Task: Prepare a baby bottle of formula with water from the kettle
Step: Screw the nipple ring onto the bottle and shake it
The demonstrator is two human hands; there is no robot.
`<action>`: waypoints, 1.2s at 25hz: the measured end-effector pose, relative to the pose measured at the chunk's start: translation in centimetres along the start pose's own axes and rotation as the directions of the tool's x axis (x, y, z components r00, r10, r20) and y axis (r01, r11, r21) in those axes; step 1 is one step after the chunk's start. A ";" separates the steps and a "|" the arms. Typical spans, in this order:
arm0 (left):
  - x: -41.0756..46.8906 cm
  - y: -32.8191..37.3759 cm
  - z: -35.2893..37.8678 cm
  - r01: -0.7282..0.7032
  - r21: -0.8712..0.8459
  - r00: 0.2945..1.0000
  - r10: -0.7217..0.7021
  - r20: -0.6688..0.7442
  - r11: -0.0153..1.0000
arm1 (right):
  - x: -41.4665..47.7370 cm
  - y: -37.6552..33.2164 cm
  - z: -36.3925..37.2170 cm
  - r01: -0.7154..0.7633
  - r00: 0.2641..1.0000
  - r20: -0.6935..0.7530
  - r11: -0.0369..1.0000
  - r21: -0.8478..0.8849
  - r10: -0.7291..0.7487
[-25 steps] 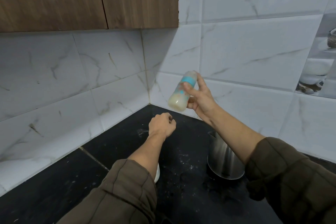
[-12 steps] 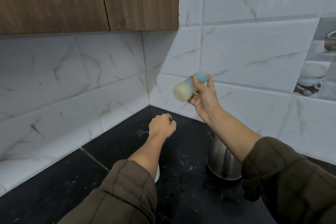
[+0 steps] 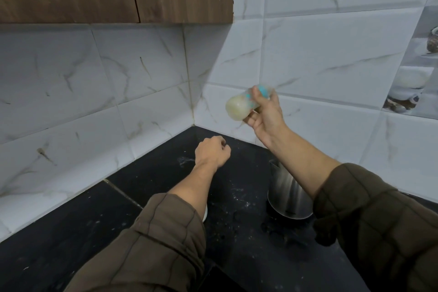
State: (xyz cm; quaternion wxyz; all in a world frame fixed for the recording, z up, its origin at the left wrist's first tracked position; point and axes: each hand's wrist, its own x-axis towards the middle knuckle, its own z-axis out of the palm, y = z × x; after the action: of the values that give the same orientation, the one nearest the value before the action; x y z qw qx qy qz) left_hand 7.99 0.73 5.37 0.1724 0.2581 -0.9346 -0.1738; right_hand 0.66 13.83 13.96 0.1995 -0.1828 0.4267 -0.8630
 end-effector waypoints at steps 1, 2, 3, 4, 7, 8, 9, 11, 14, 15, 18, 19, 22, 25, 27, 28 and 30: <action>0.0 0.0 -0.1 0.000 0.006 1.000 0.000 -0.001 1.000 | 0.2 0.0 0.0 0.006 1.000 -0.020 1.000 0.026 -0.006; -0.1 0.0 -0.2 0.004 0.005 1.000 -0.004 0.000 1.000 | -0.1 -0.1 0.0 -0.016 1.000 0.018 1.000 -0.011 0.016; 0.0 0.0 0.0 0.011 -0.004 1.000 -0.011 0.000 1.000 | -0.5 -0.2 -0.2 -0.052 0.993 0.104 0.994 -0.098 0.062; 0.0 0.1 0.0 0.025 -0.009 1.000 -0.025 0.003 1.000 | -0.9 -0.3 -0.4 -0.074 0.971 0.207 0.974 -0.215 0.120; -0.4 0.3 -0.3 0.043 -0.012 0.999 -0.042 0.004 0.999 | -1.4 -0.3 -0.9 -0.065 0.937 0.310 0.952 -0.300 0.162; -0.2 0.2 -0.1 0.022 -0.016 1.000 -0.022 0.002 1.000 | -1.2 -0.3 -0.8 -0.056 0.967 0.231 0.974 -0.222 0.108; -0.2 0.1 0.0 0.003 -0.014 1.000 -0.003 0.000 1.000 | -0.8 -0.3 -0.8 -0.037 0.991 0.122 0.991 -0.128 0.053; -0.5 0.2 -0.1 -0.015 0.009 1.000 0.015 -0.003 1.000 | 0.0 -0.2 -0.8 -0.011 1.000 -0.006 1.000 -0.026 0.011; -0.3 0.4 -0.1 0.007 0.008 1.000 -0.007 0.009 1.000 | -0.8 0.0 -0.9 -0.090 0.975 0.175 0.967 -0.240 0.134; -0.5 0.7 -0.3 0.029 0.006 1.000 -0.029 0.010 1.000 | -1.2 0.2 -1.1 -0.095 0.948 0.261 0.946 -0.311 0.181; -0.4 0.7 -0.5 0.032 -0.014 0.999 -0.032 -0.003 0.999 | -1.1 0.6 -1.2 -0.080 0.960 0.247 0.971 -0.224 0.136; -0.3 0.5 -0.4 0.014 -0.019 1.000 -0.014 -0.003 1.000 | -0.7 0.6 -1.1 -0.064 0.985 0.149 0.988 -0.138 0.084; -0.3 0.1 -0.4 -0.004 -0.003 1.000 0.004 -0.016 1.000 | 0.1 0.6 -1.1 -0.037 0.999 0.019 0.999 -0.022 0.037; -0.3 0.0 -0.3 0.029 -0.002 1.000 -0.029 0.006 1.000 | -1.0 0.9 -1.2 -0.094 0.953 0.257 0.961 -0.261 0.163; -0.5 0.1 -0.5 0.046 0.007 0.999 -0.046 0.005 0.999 | -1.3 1.2 -1.6 -0.080 0.926 0.329 0.950 -0.302 0.183; -0.3 -0.1 -0.3 0.038 0.000 0.999 -0.038 0.006 0.999 | -1.2 1.1 -1.5 -0.073 0.946 0.289 0.967 -0.245 0.145; -0.1 -0.4 0.0 0.019 -0.011 1.000 -0.019 0.001 1.000 | -0.5 0.8 -1.5 -0.034 0.995 0.089 0.997 -0.064 0.039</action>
State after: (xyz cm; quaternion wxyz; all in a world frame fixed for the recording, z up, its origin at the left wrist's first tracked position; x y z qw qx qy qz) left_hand 8.24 0.45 5.17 0.1720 0.2659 -0.9311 -0.1808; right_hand 0.51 14.56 12.37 0.2284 -0.2199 0.4473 -0.8363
